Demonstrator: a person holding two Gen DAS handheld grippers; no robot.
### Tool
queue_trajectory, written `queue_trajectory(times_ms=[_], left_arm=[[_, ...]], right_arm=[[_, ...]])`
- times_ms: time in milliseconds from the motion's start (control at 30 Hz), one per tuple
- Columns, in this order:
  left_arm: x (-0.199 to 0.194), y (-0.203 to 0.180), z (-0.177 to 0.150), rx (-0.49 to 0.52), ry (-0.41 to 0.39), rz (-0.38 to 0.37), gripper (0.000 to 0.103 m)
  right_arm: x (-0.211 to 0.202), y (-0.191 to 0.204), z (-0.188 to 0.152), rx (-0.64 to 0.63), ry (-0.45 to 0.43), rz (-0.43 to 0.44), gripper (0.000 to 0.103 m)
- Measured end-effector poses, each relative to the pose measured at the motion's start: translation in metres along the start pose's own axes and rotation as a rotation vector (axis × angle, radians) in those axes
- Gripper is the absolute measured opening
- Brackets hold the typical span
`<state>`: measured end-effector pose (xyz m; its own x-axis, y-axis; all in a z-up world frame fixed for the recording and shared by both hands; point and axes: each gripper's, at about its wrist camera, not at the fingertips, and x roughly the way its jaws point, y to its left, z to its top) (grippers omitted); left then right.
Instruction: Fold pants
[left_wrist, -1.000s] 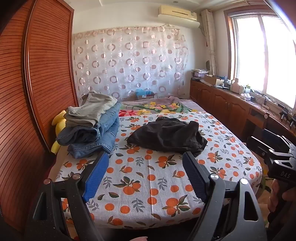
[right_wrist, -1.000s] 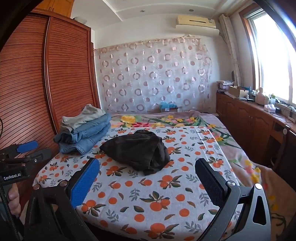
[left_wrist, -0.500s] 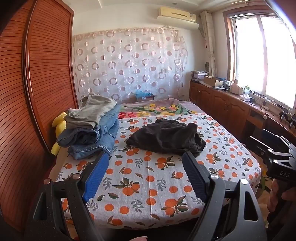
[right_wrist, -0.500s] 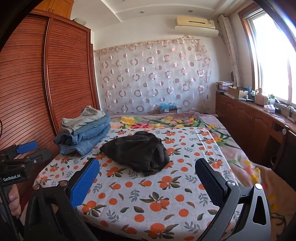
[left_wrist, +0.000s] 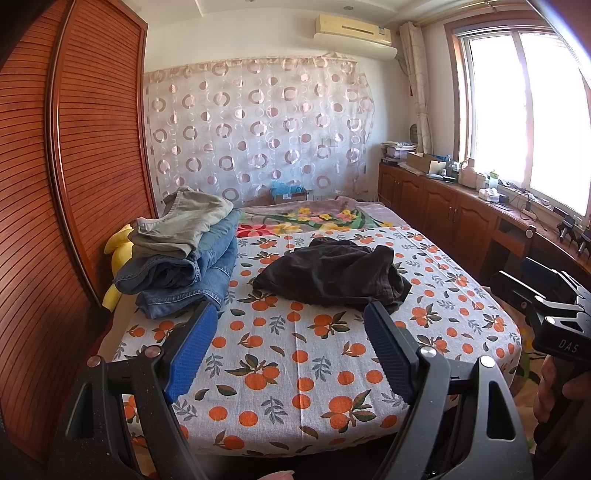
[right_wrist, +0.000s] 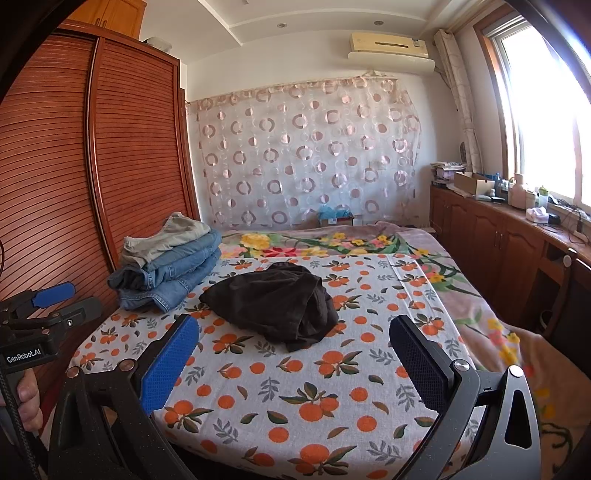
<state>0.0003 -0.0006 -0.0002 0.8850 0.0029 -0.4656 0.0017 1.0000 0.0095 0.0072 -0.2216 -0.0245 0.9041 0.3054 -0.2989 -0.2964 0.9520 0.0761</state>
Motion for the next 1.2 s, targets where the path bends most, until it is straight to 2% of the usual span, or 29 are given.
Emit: queue_trajectory(times_ms=[1200], left_arm=[[-0.008,-0.0029,0.0057,0.004,-0.009,0.0,0.082]], right_arm=[[-0.0037,0.0014,-0.0005,0.007,-0.009,-0.004,0.103]])
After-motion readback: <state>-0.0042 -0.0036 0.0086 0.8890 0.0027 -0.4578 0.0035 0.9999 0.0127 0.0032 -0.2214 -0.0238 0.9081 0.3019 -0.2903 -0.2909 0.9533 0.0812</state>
